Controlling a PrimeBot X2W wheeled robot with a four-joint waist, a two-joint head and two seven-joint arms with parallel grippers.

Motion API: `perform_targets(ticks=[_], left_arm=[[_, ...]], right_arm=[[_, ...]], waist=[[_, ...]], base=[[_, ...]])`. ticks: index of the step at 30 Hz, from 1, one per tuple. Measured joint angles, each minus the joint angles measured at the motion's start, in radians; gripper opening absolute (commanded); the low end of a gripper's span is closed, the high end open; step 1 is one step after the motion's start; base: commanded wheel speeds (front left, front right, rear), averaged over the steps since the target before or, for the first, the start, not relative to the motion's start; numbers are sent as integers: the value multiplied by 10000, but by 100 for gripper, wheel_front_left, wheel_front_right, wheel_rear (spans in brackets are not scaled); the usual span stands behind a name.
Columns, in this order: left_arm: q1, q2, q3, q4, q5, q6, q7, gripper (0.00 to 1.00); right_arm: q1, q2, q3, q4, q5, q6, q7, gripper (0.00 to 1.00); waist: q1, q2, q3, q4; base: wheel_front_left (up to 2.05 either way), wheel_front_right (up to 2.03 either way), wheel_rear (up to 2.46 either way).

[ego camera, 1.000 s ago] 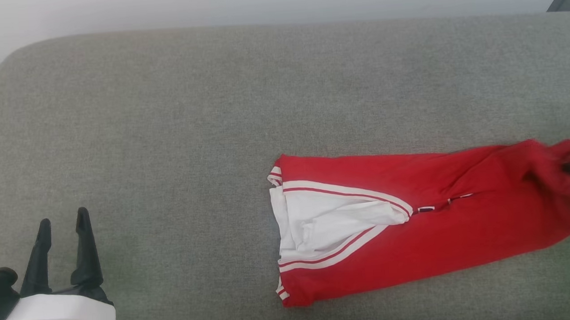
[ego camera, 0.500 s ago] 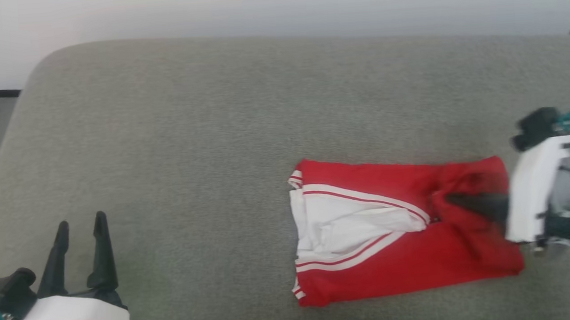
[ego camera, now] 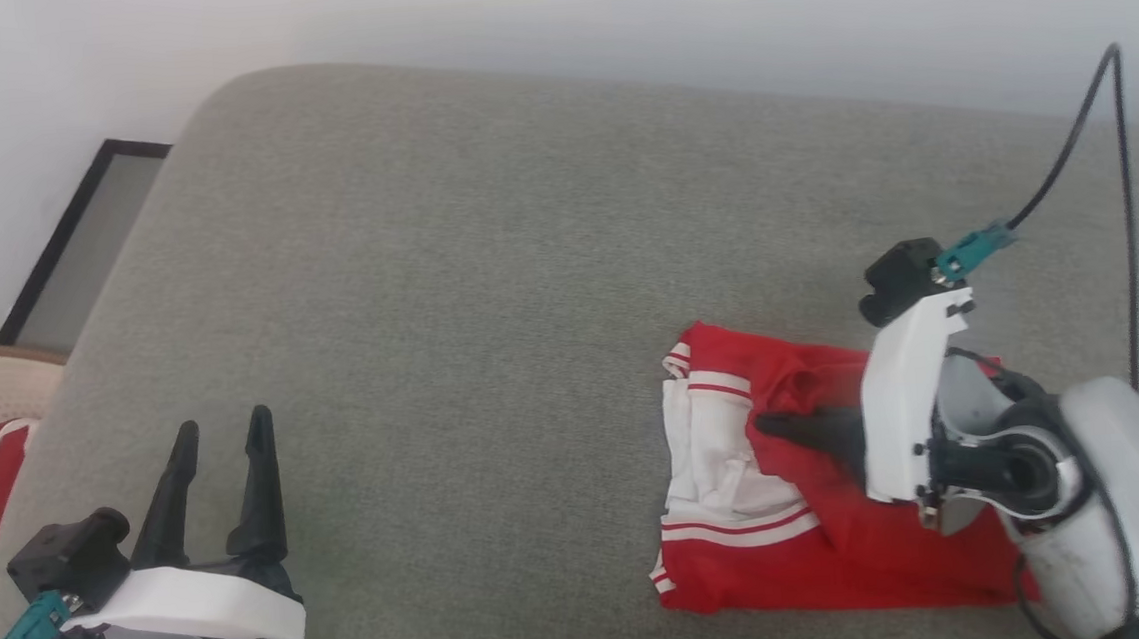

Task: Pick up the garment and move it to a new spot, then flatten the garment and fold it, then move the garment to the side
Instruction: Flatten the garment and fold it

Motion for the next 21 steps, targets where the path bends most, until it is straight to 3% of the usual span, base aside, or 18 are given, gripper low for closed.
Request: perform_targets(ticks=[2, 4, 5, 6, 7, 13, 21], left_arm=[[-35, -33, -35, 52, 15, -36, 0, 100], [-36, -38, -25, 123, 15, -61, 0, 100], [-47, -36, -25, 157, 15, -88, -2, 100], [-58, -35, -23, 182, 15, -88, -2, 100], [-61, -36, -19, 196, 15, -88, -2, 100], [-37, -29, 151, 196, 12, -84, -12, 100], [221, 63, 514, 15, 15, -38, -17, 100]], right_arm=[[-112, 86, 159, 249, -77, 2, -169, 0], [-249, 157, 351, 483, -132, 0, -332, 41], [-320, 173, 426, 564, -163, 2, -435, 78], [-384, 171, 500, 631, -161, 2, -493, 78], [-427, 161, 573, 673, -150, 2, -533, 100], [-563, -132, 763, 497, 142, 2, -913, 100], [-447, -1074, 351, -81, 186, 2, -2123, 100]], waist=[[0, 0, -11, 112], [0, 0, -25, 180], [0, 0, -33, 200], [0, 0, -44, 210], [0, 0, -54, 206], [0, 0, -131, -27], [0, 0, -281, -646]], base=[[0, 0, 0], [0, 0, 0], [0, 0, 0], [0, 0, 0], [0, 0, 0], [0, 0, 0], [0, 0, 0]])
